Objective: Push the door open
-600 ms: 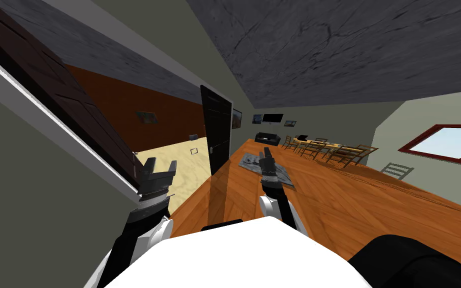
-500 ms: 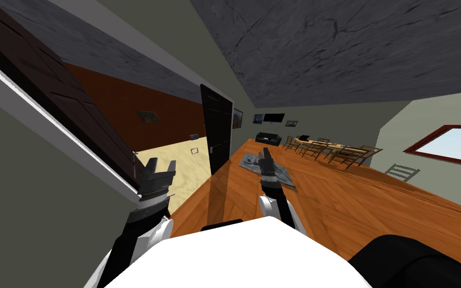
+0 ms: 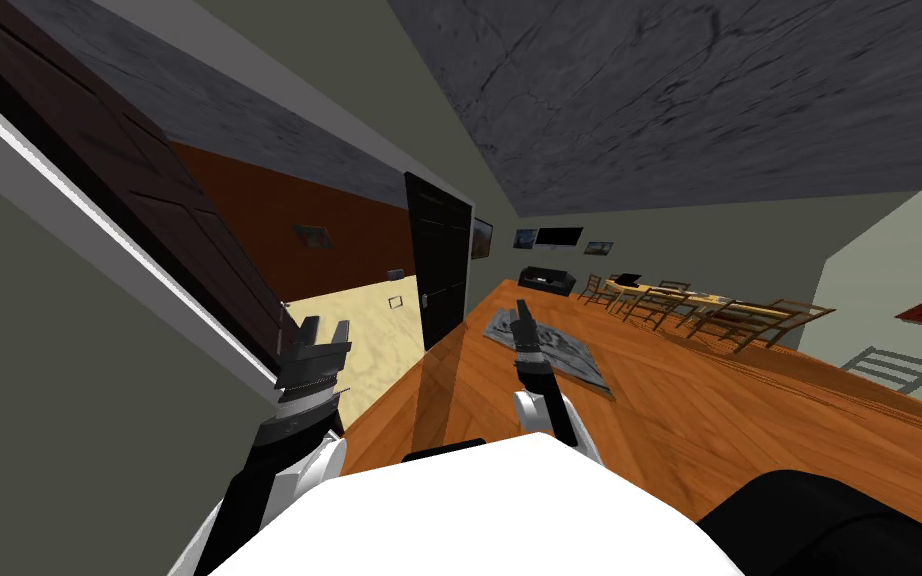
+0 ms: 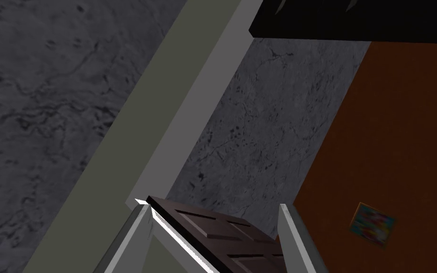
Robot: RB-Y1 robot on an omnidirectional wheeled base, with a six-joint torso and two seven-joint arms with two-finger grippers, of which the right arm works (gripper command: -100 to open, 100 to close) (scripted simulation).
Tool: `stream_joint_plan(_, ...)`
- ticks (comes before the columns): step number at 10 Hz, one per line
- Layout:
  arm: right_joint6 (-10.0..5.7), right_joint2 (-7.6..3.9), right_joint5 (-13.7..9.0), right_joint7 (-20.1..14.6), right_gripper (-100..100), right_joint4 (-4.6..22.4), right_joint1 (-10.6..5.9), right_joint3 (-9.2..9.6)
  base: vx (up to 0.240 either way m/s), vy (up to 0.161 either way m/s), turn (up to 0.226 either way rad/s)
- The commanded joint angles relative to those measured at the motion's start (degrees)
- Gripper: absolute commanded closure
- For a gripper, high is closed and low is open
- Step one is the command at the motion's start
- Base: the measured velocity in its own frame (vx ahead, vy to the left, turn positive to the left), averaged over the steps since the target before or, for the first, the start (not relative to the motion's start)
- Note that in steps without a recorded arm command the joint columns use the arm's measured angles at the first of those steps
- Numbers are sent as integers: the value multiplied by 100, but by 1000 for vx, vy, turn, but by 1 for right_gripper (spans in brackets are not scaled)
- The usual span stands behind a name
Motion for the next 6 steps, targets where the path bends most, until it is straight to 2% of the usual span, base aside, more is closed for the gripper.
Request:
stream_joint_plan(1,-66,-81,-35,-20,-100,243,-75,5,108,-28,141)
stream_joint_plan(6,-188,-207,-97,-49,-100,772,-253,34,90,-17,89)
